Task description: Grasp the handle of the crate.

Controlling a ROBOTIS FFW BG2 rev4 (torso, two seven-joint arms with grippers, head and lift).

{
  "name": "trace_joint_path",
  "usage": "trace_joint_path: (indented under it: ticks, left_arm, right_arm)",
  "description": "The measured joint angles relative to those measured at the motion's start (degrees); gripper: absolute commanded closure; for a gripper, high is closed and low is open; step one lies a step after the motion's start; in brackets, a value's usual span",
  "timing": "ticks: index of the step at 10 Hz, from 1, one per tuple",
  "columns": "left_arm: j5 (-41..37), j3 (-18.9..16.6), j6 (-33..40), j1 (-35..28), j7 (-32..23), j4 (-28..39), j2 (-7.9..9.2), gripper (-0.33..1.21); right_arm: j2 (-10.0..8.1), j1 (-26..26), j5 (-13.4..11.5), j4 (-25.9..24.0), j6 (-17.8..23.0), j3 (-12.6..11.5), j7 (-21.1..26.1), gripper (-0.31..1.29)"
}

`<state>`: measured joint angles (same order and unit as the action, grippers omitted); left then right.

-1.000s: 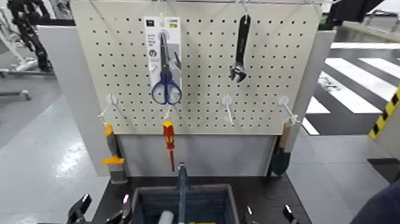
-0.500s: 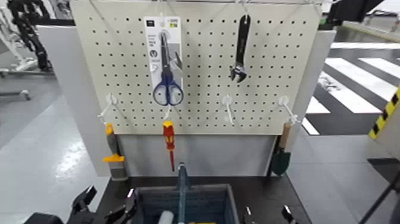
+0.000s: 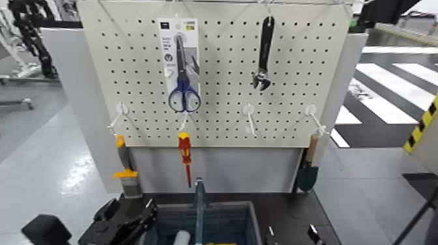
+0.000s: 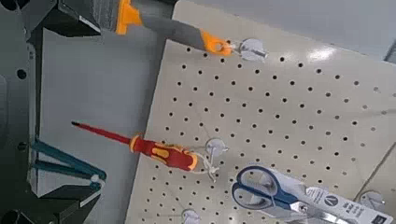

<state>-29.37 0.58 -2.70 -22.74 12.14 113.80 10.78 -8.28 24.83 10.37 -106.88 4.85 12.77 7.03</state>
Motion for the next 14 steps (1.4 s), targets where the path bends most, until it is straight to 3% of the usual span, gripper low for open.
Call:
trace_joint_path:
  ticks: [5, 14]
  left_arm:
    - [-23.83, -2.32, -17.90, 5.47, 5.00, -3.25, 1.70, 0.11]
    - [-49.35, -0.33, -42.64, 17.43, 6.83, -13.36, 6.36, 0.11]
  right_arm:
    - [-0.01, -0.07, 0.00, -0.14, -0.20, 0.14, -0.08, 0.15]
    - [0.21, -0.05, 0.00, -0.09, -0.11, 0.15, -0.08, 0.15]
